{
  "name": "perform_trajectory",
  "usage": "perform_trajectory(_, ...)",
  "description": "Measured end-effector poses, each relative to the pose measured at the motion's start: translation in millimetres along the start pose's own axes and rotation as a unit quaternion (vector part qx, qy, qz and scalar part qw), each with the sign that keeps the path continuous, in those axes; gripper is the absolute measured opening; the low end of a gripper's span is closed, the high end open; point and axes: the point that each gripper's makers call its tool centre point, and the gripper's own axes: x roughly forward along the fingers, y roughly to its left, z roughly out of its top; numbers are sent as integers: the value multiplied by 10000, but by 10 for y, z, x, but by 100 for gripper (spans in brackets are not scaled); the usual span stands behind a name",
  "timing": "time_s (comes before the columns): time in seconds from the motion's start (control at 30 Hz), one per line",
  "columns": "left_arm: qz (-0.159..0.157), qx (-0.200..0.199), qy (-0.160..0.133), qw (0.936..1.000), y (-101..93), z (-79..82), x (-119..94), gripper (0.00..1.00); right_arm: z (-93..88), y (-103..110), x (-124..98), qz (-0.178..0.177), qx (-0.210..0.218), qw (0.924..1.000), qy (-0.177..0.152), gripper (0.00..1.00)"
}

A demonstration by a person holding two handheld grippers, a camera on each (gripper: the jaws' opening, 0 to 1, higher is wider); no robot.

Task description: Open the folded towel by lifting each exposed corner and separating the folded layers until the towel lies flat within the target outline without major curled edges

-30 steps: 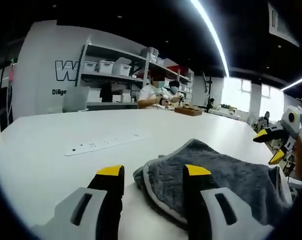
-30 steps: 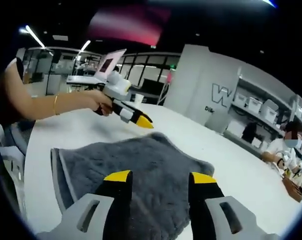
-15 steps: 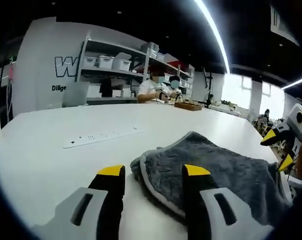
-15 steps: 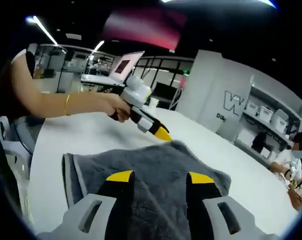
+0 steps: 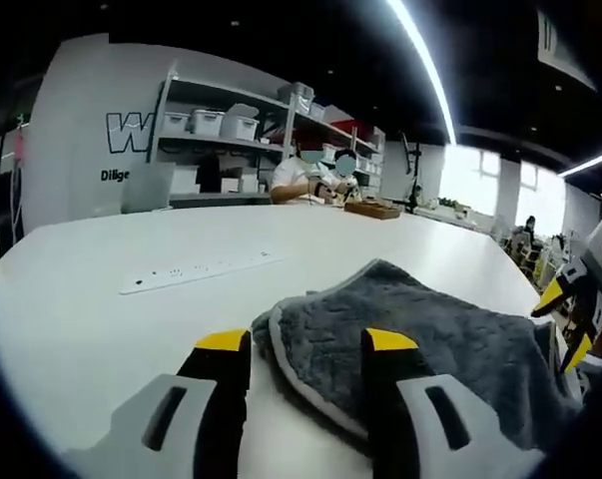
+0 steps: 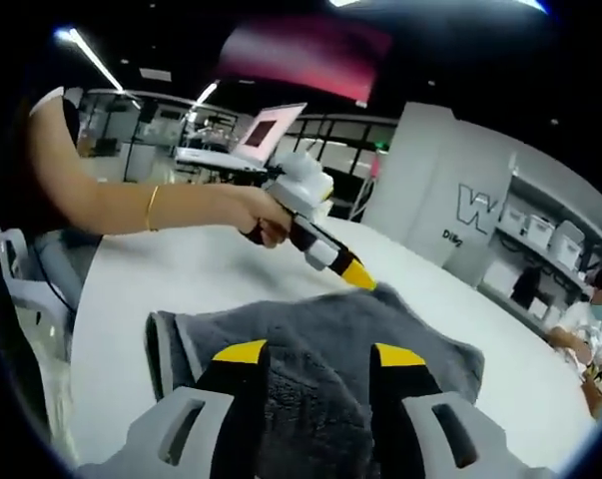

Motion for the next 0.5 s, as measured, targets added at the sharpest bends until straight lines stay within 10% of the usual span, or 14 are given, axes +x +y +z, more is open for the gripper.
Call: perform_trajectory(0.5,4,-62,34,10000,-125,-111,-2,41,73,159,10,219,-66,9997,-89,37)
